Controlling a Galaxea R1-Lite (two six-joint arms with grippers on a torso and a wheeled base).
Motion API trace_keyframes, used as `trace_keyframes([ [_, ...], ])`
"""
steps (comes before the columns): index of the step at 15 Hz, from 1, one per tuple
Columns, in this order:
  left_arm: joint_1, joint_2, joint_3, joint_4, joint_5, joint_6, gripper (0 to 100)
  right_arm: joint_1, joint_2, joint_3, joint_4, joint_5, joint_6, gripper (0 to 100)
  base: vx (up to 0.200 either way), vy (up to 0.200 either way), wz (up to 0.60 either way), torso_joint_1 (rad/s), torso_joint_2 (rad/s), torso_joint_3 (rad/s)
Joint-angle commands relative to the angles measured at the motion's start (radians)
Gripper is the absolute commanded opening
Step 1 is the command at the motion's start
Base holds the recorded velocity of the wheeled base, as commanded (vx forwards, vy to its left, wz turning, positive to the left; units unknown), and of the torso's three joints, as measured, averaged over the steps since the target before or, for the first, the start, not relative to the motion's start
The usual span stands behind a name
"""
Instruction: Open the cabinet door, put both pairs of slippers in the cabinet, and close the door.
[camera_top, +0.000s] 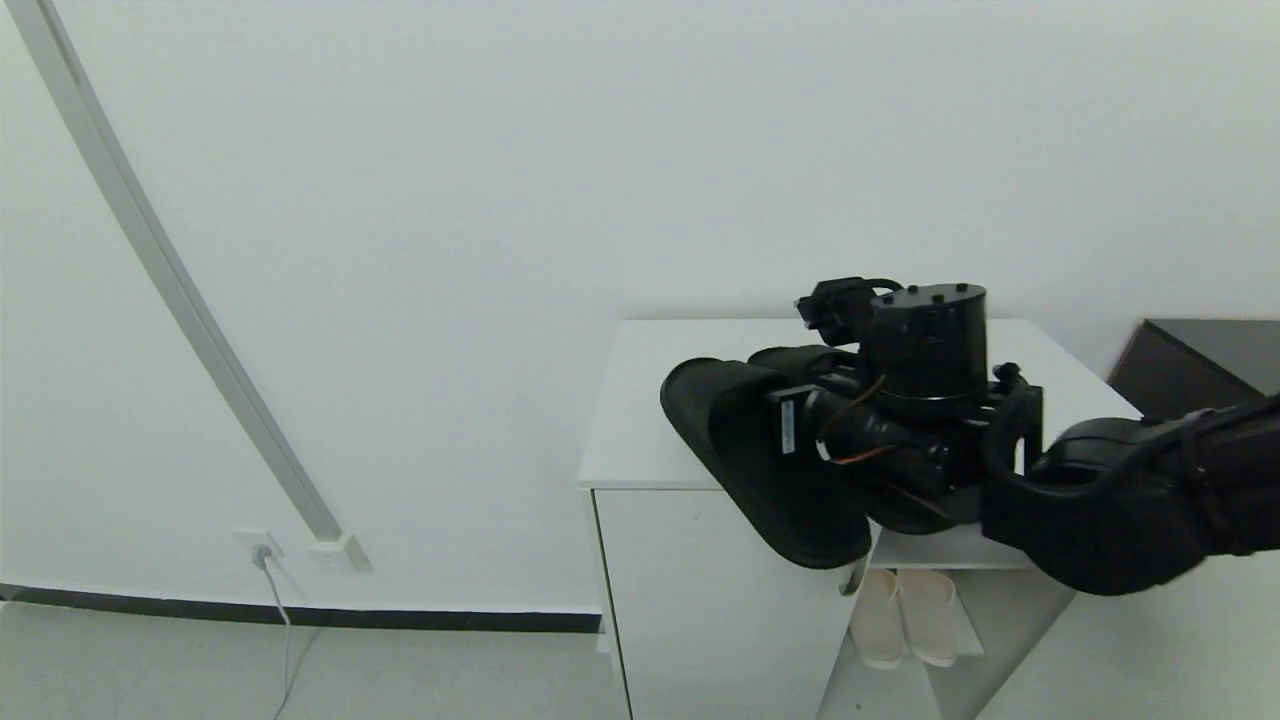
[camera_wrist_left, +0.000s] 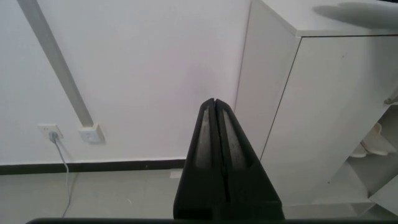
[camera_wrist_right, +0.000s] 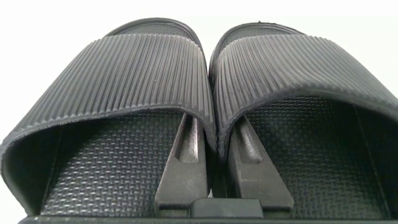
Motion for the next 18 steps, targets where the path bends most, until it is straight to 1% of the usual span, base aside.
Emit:
trace_keyframes([
  [1, 0.0, 0.001, 0.0, -0.002, 0.0, -0.001, 0, 0.012, -0.186, 0.167, -0.017, 0.041, 0.004, 0, 0.0, 0.0, 0.0, 0.0, 0.0, 0.0],
  [3, 0.0, 0.001, 0.0, -0.002, 0.0, -0.001, 0, 0.035, -0.29, 0.279, -0.02, 0.067, 0.004, 0, 0.0, 0.0, 0.0, 0.0, 0.0, 0.0],
  [5, 0.0, 0.0, 0.0, 0.0, 0.0, -0.001, 0, 0.058, -0.337, 0.333, -0.02, 0.071, 0.014, 0, 0.0, 0.0, 0.0, 0.0, 0.0, 0.0],
  [7, 0.0, 0.001, 0.0, 0.0, 0.0, -0.001, 0, 0.072, -0.344, 0.331, -0.018, 0.076, 0.016, 0, 0.0, 0.0, 0.0, 0.0, 0.0, 0.0],
  [15, 0.0, 0.001, 0.0, 0.0, 0.0, -0.002, 0, 0.076, -0.314, 0.354, -0.02, 0.076, 0.031, 0, 0.0, 0.0, 0.0, 0.0, 0.0, 0.0],
  [18, 0.0, 0.001, 0.0, 0.0, 0.0, -0.001, 0, 0.081, -0.304, 0.356, -0.024, 0.073, 0.031, 0, -0.2, 0.0, 0.0, 0.01, 0.0, 0.004],
])
